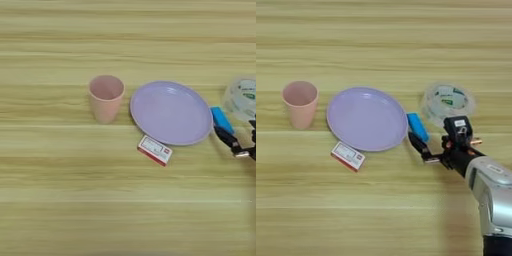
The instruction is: Move the objects on the table
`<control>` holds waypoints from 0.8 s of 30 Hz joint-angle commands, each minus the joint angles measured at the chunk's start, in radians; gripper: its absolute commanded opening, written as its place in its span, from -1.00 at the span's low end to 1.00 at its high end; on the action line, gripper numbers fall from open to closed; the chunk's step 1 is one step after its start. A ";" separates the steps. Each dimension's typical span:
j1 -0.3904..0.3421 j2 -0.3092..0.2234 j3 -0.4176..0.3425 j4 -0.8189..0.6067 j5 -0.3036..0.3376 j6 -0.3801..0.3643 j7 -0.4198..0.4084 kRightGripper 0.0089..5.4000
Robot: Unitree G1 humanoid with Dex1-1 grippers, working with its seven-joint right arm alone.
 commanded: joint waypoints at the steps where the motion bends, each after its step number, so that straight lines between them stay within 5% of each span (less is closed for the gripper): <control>1: -0.042 -0.059 -0.019 -0.016 -0.011 -0.048 -0.018 0.99; 24: -0.074 -0.039 0.057 0.072 -0.050 -0.113 -0.018 0.99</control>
